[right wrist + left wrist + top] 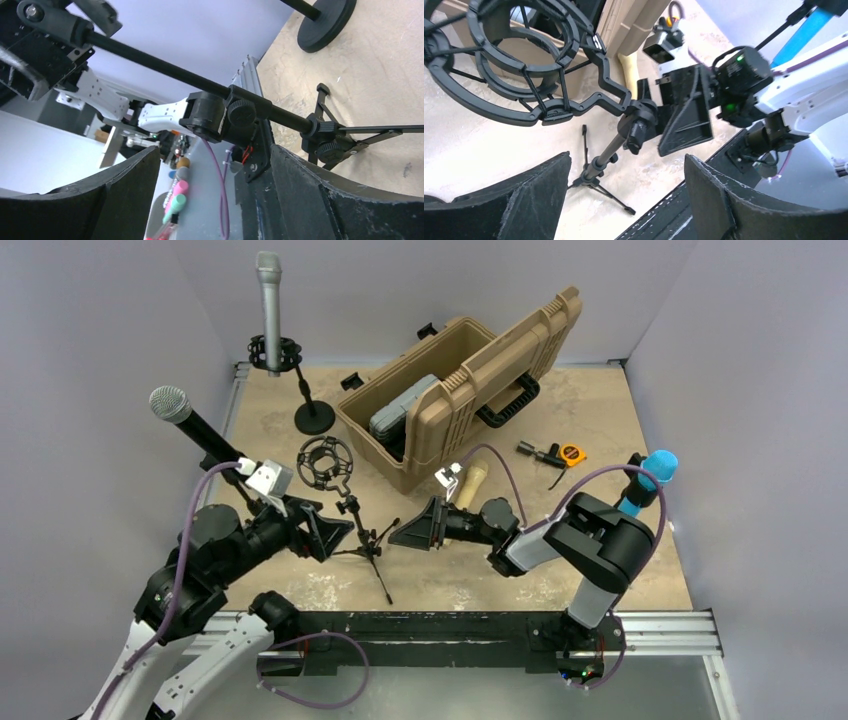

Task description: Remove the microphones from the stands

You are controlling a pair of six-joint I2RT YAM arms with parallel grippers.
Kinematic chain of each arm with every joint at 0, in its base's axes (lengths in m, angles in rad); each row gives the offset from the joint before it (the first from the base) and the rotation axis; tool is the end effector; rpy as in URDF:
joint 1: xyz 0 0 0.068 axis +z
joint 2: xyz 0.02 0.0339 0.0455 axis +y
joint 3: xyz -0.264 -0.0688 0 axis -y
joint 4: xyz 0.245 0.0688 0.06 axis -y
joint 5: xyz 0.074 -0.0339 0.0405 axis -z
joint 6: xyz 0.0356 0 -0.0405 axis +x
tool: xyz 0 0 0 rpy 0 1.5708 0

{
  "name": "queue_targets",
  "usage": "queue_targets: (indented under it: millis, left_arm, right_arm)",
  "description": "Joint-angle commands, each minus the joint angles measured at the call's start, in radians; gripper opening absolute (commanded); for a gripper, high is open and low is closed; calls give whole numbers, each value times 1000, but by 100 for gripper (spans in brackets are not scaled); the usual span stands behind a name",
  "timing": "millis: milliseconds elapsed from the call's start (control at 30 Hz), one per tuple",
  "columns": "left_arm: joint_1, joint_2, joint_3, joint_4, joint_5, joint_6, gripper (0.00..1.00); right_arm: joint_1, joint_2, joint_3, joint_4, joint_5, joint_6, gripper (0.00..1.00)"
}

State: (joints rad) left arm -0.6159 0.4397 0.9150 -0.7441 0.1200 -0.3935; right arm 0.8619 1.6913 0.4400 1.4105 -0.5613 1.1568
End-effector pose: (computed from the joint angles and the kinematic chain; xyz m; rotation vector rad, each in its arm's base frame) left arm 0.0603 -0.0479 0.3623 0.2996 1.8934 -0.8061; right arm 0.1734 0.2313 0.1783 -0.3205 1.7746 1.9588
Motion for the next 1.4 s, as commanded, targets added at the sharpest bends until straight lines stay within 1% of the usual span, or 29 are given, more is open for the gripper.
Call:
queue_targets:
  millis: [0, 67, 200, 300, 367, 467, 533, 633, 733, 800, 933, 1033, 1233, 1367]
  left_arm:
    - [-1, 32, 79, -49, -18, -48, 79]
    - [-1, 57, 100, -50, -13, -57, 77]
    - [-1, 85, 107, -49, -11, -79, 74]
    - [-1, 75, 90, -14, -21, -98, 69]
    - [-1, 65, 77, 19, -16, -111, 67]
    - [-1, 71, 81, 20, -18, -106, 65]
    - [-1, 77, 86, 9, -18, -105, 64]
    - [-1, 80, 82, 1, -23, -106, 62]
    - [-2, 80, 78, 0, -30, -108, 59]
    - [-2, 81, 85, -1, -32, -107, 58]
    - [-2, 82, 91, -4, -33, -104, 57]
    - [-1, 83, 89, -5, -33, -104, 57]
    - [-1, 91, 96, -14, -30, -106, 57]
    - [-2, 91, 94, -26, -37, -116, 57]
  right_arm:
    - [5, 56, 41, 142, 42, 169, 78]
    - [9, 79, 43, 169, 58, 195, 76]
    - [29, 86, 69, 143, 105, 199, 75]
    - [38, 93, 77, 129, 150, 211, 73]
    - [48, 113, 111, 111, 151, 217, 70]
    - [62, 113, 127, 67, 176, 217, 65]
    - [67, 110, 131, 47, 190, 212, 64]
    - [71, 114, 135, 15, 199, 201, 63]
    - [77, 130, 164, -18, 193, 188, 60]
    - [86, 130, 179, -56, 205, 176, 60]
    - [101, 127, 177, -74, 217, 175, 59]
    - [103, 123, 156, -41, 216, 186, 55]
    - [103, 108, 156, -54, 233, 171, 44]
    - [103, 110, 140, -29, 223, 175, 32]
